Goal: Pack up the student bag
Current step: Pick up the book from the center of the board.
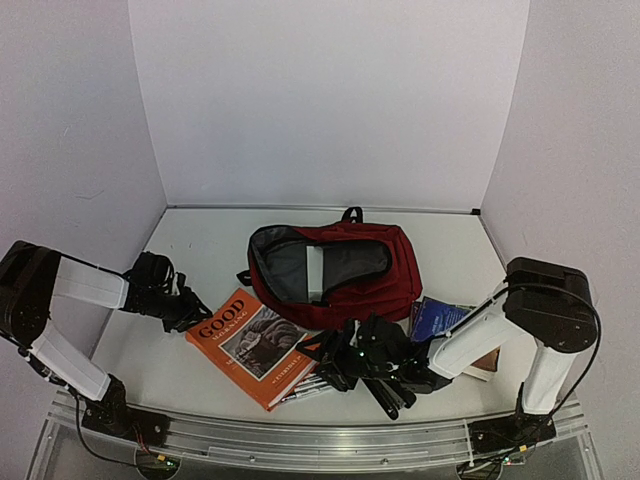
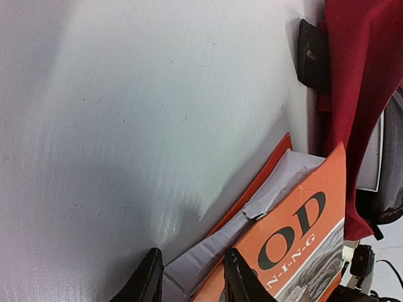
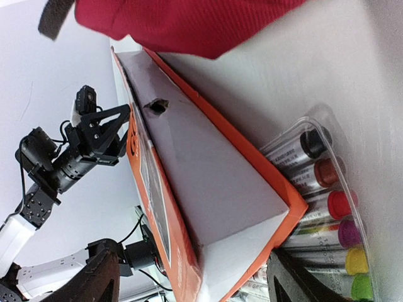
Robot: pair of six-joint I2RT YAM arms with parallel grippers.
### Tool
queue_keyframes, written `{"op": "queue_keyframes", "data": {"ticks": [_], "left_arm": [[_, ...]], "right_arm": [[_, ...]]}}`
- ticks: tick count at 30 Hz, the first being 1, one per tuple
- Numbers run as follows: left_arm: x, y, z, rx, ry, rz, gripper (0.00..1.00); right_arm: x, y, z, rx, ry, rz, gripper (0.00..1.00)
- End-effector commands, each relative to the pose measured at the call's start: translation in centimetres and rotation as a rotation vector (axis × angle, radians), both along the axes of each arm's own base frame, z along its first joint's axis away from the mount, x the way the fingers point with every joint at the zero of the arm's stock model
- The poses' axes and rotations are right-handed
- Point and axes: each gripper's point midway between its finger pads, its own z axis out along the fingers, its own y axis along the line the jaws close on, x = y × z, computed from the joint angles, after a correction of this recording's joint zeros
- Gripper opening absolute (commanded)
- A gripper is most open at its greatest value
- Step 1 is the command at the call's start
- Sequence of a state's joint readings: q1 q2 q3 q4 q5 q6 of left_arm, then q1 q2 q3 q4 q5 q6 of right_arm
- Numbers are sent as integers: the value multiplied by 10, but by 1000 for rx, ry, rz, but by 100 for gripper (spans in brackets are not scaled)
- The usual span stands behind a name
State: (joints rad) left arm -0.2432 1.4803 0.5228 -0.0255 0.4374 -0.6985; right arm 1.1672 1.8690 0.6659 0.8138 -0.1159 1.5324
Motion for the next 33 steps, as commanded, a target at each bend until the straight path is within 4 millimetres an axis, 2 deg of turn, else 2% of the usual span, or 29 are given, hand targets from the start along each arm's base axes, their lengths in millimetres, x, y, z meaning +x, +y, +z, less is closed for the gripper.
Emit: {"op": "queue_keyframes", "data": {"ticks": [1, 5, 10, 14, 18, 22, 27, 33], "left_arm": [[-48, -34, 0, -150, 163, -105, 31], [-50, -34, 2, -158, 162, -97, 31], [-56, -42, 12, -232, 146, -124, 31], [-64, -53, 26, -295, 121, -203, 32], [-73, -54, 34, -301, 125, -248, 33], [-73, -53, 43, -290, 110, -251, 33], [-68, -58, 58, -333, 70, -267, 34], [-68, -72, 73, -415, 39, -331, 36]], "right_arm": [[-39, 34, 27, 106, 47, 121, 75], [-44, 38, 37, 124, 37, 119, 72], [-36, 31, 29, 100, 15, 68, 68], [-28, 39, 34, 119, -33, 55, 56], [-22, 42, 52, 142, -90, 39, 39], [-17, 35, 68, 142, -135, 12, 31], [-9, 31, 87, 86, -221, -5, 27], [0, 34, 124, 34, -344, -1, 27]]}}
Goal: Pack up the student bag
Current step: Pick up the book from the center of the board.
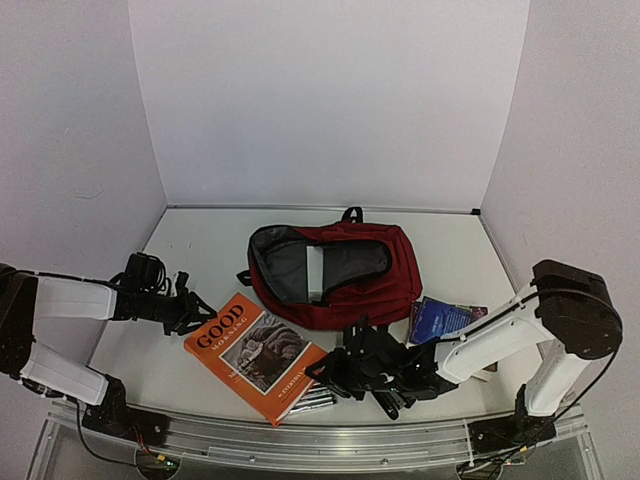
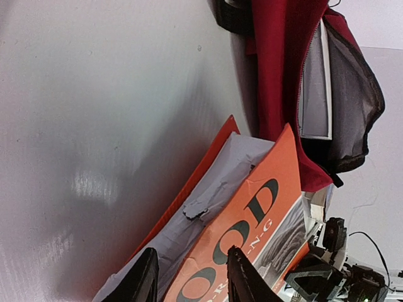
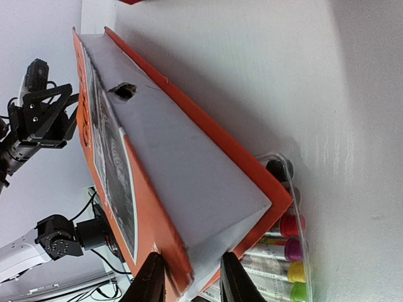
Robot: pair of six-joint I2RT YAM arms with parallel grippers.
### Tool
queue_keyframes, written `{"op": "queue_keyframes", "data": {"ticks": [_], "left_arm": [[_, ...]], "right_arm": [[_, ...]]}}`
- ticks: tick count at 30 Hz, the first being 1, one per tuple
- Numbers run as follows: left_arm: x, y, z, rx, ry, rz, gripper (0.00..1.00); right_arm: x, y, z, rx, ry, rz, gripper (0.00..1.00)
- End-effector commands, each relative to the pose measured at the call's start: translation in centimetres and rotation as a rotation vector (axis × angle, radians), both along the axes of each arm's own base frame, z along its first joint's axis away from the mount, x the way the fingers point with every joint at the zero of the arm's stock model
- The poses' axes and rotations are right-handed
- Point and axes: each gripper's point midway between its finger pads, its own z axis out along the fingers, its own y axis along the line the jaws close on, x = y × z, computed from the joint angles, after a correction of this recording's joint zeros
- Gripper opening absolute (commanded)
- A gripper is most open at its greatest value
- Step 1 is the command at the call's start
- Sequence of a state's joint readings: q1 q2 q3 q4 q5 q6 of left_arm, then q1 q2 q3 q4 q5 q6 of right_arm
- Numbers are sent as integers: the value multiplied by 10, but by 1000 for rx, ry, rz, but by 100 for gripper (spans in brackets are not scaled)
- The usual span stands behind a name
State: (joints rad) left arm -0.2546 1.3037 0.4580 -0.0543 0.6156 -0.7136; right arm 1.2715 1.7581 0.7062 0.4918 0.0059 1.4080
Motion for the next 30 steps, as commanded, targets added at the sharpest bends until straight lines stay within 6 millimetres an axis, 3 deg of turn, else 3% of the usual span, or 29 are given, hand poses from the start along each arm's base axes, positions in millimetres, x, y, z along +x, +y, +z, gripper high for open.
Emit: {"op": "queue_keyframes", "data": {"ticks": [1, 11, 16, 24, 30], "left_arm": [[-37, -51, 38, -248, 61, -246, 36], [-18, -66, 59, -274, -25, -281, 38], [-2, -79, 61, -277, -56, -279, 40], [18, -79, 24, -198, -9, -185, 40], [16, -88, 10, -194, 23, -177, 46]], "right_arm": [[33, 45, 135, 257, -264, -19, 27], [51, 39, 193, 89, -489, 14, 32], [82, 32, 203, 55, -537, 13, 36], [129, 21, 157, -75, -544, 38, 39], [134, -9, 130, -136, -508, 11, 55]]}}
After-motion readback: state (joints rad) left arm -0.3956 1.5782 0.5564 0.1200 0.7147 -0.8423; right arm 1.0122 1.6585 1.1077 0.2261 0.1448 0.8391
